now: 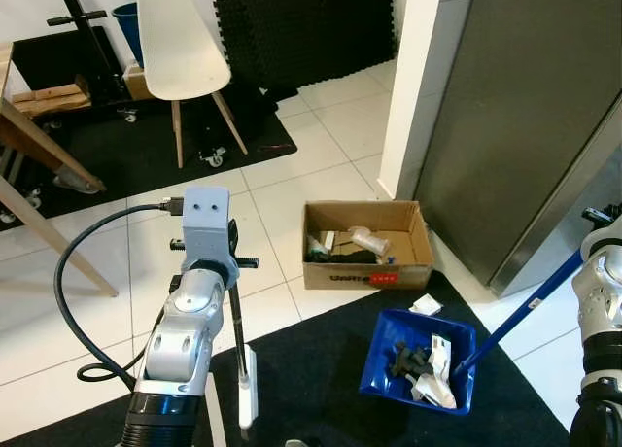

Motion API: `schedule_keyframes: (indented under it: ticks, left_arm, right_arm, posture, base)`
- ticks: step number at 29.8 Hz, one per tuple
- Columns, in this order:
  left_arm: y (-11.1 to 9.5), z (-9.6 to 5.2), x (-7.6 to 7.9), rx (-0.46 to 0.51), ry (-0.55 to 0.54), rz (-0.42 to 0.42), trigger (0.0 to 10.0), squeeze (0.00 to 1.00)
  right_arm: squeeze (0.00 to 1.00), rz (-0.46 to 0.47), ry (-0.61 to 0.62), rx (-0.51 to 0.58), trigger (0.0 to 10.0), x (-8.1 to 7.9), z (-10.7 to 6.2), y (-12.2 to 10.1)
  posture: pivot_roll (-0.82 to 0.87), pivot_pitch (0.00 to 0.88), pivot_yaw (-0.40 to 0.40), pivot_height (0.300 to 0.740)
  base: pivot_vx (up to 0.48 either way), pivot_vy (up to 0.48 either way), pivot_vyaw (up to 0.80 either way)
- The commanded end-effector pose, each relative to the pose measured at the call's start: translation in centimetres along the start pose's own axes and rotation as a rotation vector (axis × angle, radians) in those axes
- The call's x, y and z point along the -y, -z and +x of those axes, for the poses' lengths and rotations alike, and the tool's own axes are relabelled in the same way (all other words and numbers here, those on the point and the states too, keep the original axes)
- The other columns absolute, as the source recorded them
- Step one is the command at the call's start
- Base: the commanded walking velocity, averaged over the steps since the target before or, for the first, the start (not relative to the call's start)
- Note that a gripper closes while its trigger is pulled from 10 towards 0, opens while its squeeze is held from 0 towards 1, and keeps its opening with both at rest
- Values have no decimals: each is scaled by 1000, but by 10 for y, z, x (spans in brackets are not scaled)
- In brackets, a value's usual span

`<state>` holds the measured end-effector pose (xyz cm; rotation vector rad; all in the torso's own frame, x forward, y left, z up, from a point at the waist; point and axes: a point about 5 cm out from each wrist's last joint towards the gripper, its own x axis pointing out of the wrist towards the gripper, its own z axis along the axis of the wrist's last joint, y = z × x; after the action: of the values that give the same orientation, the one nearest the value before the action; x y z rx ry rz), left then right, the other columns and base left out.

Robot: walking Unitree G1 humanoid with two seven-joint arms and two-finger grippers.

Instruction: Sweep floor

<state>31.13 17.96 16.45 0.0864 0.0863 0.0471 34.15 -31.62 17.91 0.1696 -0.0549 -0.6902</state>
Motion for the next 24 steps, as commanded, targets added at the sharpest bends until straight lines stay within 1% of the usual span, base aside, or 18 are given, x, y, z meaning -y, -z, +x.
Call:
schedule_keyframes:
  ticks: [1,24]
  left_arm:
    - [-6,-2,-1,43,-7,24,10000,0]
    - [-7,0,-3,41,-12,23,10000,0]
  right_arm:
    - [0,26,-7,40,10000,-3,2,-10]
    - [0,29,-14,40,10000,-4,3,-8]
  posture:
    - [40,96,35,740]
    - [40,94,39,740]
  base:
    - [480,0,0]
    - [480,0,0]
